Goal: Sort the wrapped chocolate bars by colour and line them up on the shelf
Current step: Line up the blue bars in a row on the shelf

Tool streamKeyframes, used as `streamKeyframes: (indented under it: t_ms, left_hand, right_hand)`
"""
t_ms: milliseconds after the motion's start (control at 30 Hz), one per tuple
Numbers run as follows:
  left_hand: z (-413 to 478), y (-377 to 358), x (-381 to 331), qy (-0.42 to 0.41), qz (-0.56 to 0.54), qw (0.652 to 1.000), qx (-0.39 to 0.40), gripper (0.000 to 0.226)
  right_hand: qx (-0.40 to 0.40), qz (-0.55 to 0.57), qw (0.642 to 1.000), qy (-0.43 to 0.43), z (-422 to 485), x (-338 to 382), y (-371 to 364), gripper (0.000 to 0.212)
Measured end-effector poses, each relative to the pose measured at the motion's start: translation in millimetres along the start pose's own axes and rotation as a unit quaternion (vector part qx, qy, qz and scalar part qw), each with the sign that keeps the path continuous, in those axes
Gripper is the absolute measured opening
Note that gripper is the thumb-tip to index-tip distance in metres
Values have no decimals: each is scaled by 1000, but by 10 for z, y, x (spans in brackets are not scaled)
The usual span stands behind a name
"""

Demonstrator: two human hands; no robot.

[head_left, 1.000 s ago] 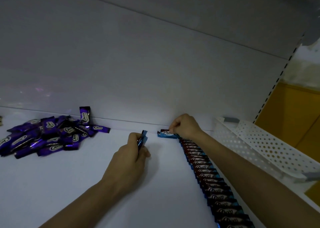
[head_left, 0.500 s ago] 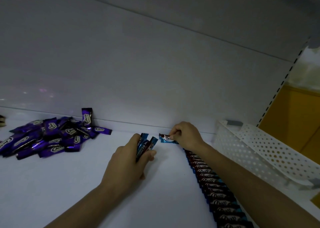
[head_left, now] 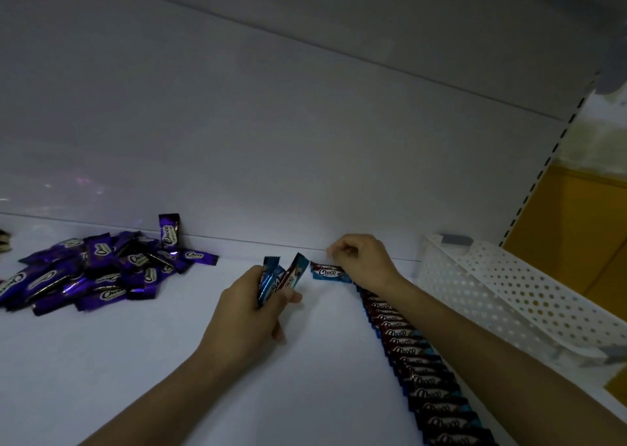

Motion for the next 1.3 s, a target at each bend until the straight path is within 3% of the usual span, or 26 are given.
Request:
streamKeyframes:
  t_ms: [100,167,300,433,667,833,933,1133,1300]
  left_hand:
    - [-3,21,-36,2,-41,999,8,10]
    - [-10,43,-58,1,-62,998,3,16]
    - [-40,55,-99,3,-91,996,3,28]
    - [-28,66,-62,12,-95,995,-8,11]
    - [-31,21,-43,-4,-40,999,-6,6]
    - [31,30,48,36,-38,998,-29,18]
    - [32,9,69,46,-16,999,-13,21]
    - [-23,-62,-29,-7,0,1000,27,17]
    - [-23,-47,-25,8,-24,1000,16,5]
  right_hand:
    - [101,200,974,-39,-208,350,-27,34]
    - [161,206,965,-16,-342,534,-72,36]
    - [173,208,963,-5,-429,652,-108,8]
    - [167,204,964,35,-389,679,-4,27]
    - [239,83,964,80,-334,582,87,12]
    - [129,-79,988,12,-106,146,146,8]
    - [97,-101,990,-32,-56,-90,68,8]
    - [81,-164,983,-1,17,-167,3,10]
    - [96,-215,971,29,40,-141,-4,9]
Point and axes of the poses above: each hand's wrist, its own z-axis towards the middle knuckle, its own y-axis out of the back of the hand, x = y × z, the point moved 4 cm from there along z, towards the middle knuckle, and after that the axes turned 6 degrees about y, right-handed, at the moved point
